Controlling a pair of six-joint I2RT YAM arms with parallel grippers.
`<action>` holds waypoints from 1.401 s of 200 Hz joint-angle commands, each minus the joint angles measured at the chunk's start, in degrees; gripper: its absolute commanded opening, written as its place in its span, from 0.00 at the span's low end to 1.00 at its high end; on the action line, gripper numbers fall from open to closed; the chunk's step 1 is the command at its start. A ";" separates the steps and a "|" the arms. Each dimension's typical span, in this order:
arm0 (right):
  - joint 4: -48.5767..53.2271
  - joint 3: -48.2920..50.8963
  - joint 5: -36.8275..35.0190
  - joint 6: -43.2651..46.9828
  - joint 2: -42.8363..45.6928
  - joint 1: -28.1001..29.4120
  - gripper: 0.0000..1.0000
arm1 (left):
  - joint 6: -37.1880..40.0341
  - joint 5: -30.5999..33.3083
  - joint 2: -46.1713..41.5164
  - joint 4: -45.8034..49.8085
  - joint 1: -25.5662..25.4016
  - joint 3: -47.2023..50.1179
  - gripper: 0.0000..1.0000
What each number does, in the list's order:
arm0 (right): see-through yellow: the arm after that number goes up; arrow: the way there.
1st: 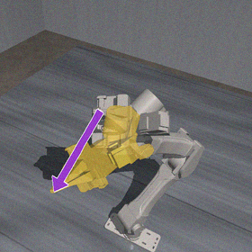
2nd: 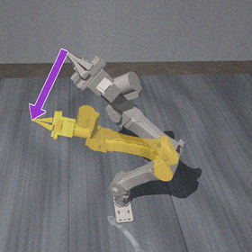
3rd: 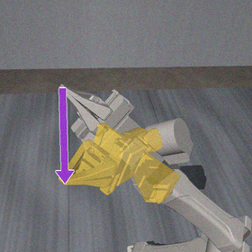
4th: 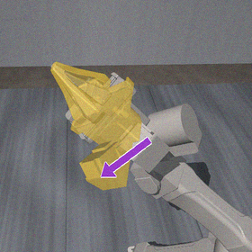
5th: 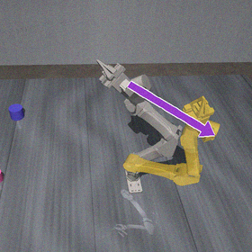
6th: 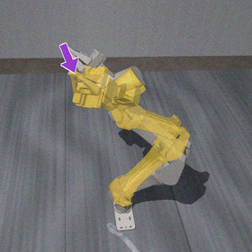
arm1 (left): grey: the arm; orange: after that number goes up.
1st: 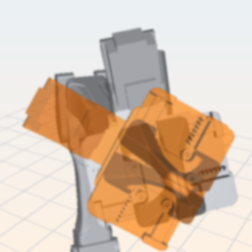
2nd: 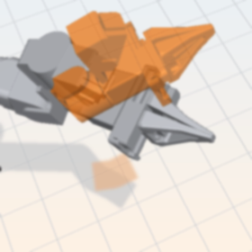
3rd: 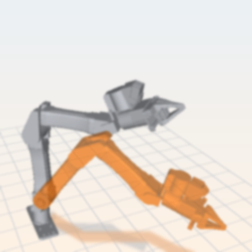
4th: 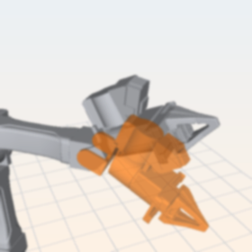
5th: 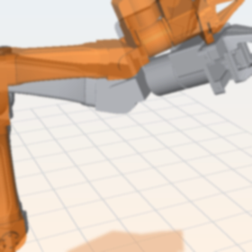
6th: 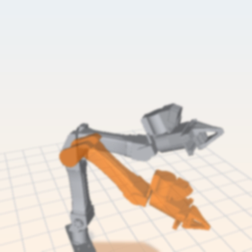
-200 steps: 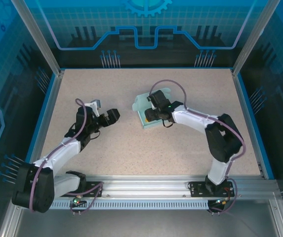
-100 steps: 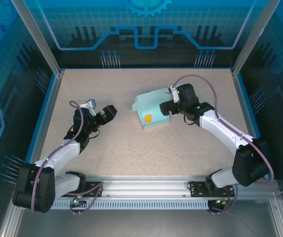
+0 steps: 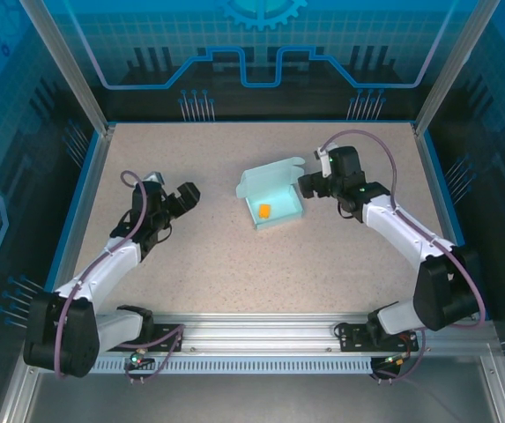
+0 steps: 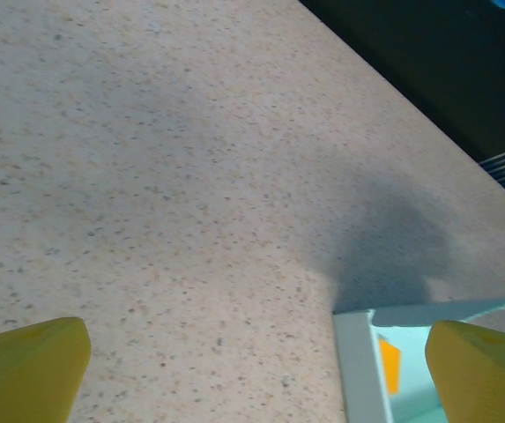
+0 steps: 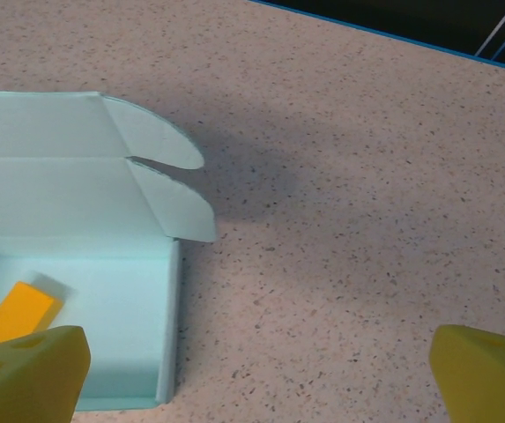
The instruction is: Fold the paper box
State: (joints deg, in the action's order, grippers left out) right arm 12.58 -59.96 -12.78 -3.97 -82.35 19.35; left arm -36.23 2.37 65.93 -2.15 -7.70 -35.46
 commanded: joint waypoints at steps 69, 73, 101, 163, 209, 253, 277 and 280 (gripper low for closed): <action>-0.40 -3.82 13.08 1.68 -8.56 -6.64 1.00 | 9.96 -8.20 0.68 -3.26 0.41 -0.74 0.99; -0.52 -4.04 14.34 2.41 -8.87 -6.78 1.00 | 10.26 -9.37 1.11 -3.99 0.33 -0.79 0.99; -1.68 -5.69 18.79 6.81 -11.31 -7.14 1.00 | 13.35 -12.52 3.96 -6.19 -1.11 -2.02 0.99; -5.80 -6.68 27.72 18.29 -14.05 -7.93 0.93 | 25.43 -11.80 9.69 -9.74 -7.99 -3.72 0.92; -1.65 -13.46 31.46 25.89 -20.07 -8.19 0.73 | 28.14 -11.84 13.46 -10.15 -10.21 -5.63 0.88; 0.00 -16.97 31.34 30.20 -23.76 -8.30 0.64 | 28.44 -12.47 14.47 -10.67 -10.83 -6.37 0.88; 2.06 -19.09 33.20 32.14 -25.58 -8.23 0.59 | 29.11 -12.39 15.39 -10.60 -10.91 -7.15 0.87; 2.24 -19.32 33.39 32.32 -25.74 -8.26 0.58 | 29.19 -12.37 15.54 -10.55 -10.91 -7.24 0.86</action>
State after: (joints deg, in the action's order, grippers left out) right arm 11.77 -76.62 17.65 24.86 -106.06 11.84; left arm -9.43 -8.88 80.07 -11.27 -18.15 -40.32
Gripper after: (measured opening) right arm 0.602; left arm 0.872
